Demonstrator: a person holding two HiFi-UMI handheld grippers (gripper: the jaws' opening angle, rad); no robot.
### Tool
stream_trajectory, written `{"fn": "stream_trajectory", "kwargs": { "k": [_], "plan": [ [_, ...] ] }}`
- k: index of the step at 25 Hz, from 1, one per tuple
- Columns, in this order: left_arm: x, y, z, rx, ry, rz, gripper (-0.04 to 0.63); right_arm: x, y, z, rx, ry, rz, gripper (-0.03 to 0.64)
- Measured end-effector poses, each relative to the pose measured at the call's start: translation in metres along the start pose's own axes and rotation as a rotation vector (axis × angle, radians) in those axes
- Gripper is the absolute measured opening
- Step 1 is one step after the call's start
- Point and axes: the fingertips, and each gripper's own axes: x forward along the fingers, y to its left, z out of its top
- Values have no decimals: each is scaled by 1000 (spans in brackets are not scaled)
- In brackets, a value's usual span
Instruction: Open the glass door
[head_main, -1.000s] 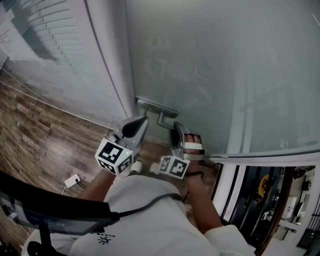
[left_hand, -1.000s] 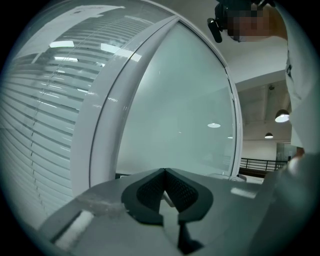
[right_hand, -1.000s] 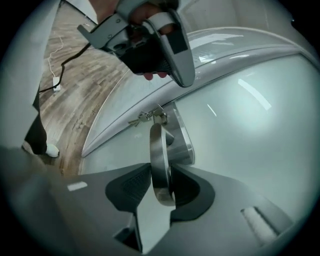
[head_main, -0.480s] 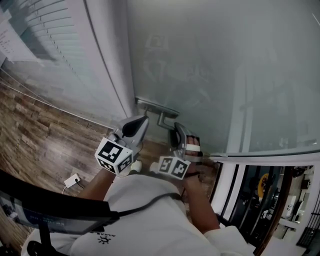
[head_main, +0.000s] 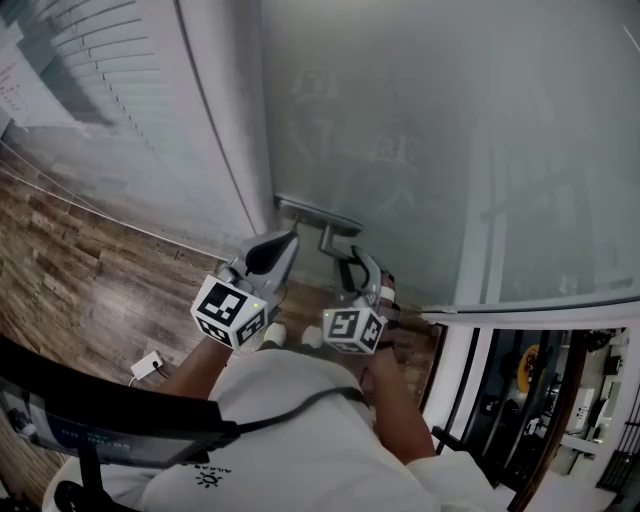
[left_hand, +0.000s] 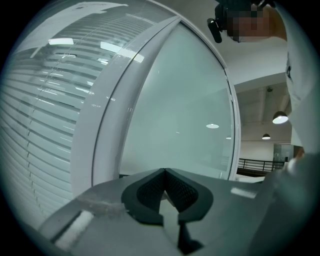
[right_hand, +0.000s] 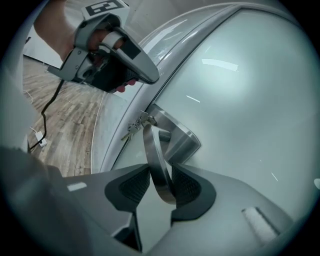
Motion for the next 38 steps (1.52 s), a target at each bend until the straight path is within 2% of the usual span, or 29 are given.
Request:
{"fn": "stream_trajectory", "kwargs": {
  "k": [9, 19, 24, 27, 30, 38],
  "plan": [
    [2, -1, -3, 34, 0, -49, 3, 15, -7, -4, -58, 18, -31, 132],
    [5, -17, -4, 36, 2, -149, 3, 35, -28, -6, -97, 61, -56, 132],
    [1, -11, -6, 41, 4, -170, 3, 46, -37, -7, -152, 93, -70, 133],
    [-3, -7, -5, 37, 5, -182, 3, 48, -46, -1, -240, 115, -90, 143],
    [-5, -10, -9, 32, 18, -198, 3, 53, -50, -1, -285, 131, -71, 139],
    [9, -17, -9, 48, 23, -240, 3, 75, -62, -3, -286, 129, -60, 136]
  ]
}}
